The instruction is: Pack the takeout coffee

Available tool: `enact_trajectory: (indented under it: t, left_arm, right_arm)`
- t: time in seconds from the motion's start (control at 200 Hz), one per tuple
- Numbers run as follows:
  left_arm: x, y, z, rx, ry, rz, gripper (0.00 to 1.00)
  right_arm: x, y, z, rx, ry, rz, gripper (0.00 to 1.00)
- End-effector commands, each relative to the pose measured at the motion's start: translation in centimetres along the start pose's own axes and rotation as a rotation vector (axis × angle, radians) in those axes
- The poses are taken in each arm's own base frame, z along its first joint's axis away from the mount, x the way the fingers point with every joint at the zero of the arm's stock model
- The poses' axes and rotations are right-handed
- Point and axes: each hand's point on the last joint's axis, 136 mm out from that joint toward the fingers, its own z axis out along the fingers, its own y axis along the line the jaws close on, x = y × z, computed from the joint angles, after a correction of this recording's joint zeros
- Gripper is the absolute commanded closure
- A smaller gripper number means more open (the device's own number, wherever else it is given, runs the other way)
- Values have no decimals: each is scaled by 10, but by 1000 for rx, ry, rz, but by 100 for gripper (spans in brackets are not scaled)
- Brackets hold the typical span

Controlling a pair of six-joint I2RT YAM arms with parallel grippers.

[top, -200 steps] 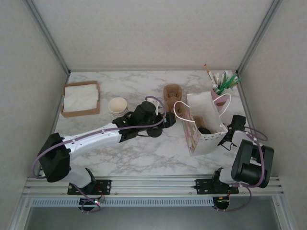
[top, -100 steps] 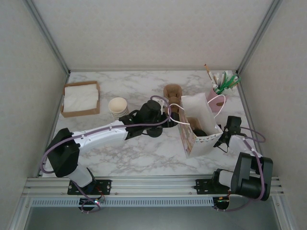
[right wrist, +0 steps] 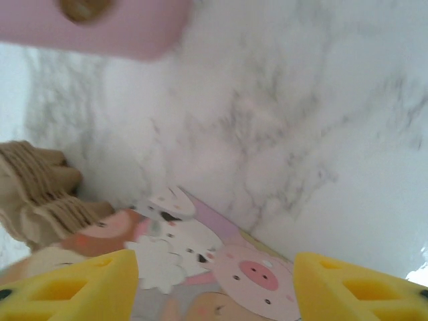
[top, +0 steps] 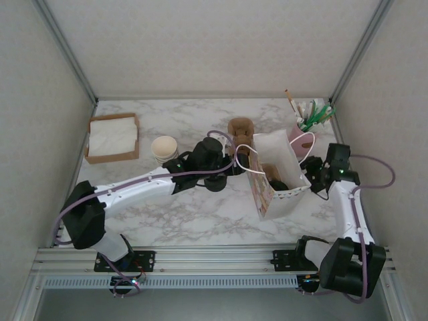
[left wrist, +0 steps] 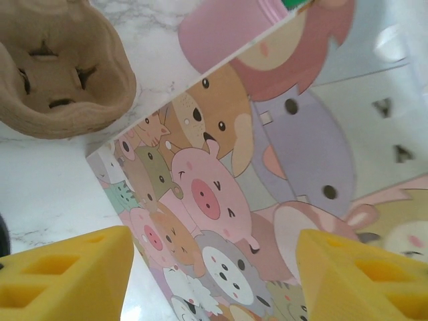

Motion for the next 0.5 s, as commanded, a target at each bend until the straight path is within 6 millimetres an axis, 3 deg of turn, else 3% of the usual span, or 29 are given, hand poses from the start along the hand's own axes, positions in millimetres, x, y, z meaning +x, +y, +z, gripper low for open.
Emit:
enact_trajectory:
  t: [0.0, 0.26, 0.496]
  left_arm:
    - [-19, 3, -27, -20, -68, 1, 33]
    - [-52, 4, -68, -32, -150, 26, 21]
    - [-89, -7, -95, -4, -231, 63, 9]
  right_arm:
    - [-18, -4, -28, 101, -85, -112, 36]
    - [-60, 57, -80, 41, -186, -274, 30]
    - [-82, 117, -97, -80, -186, -385, 32]
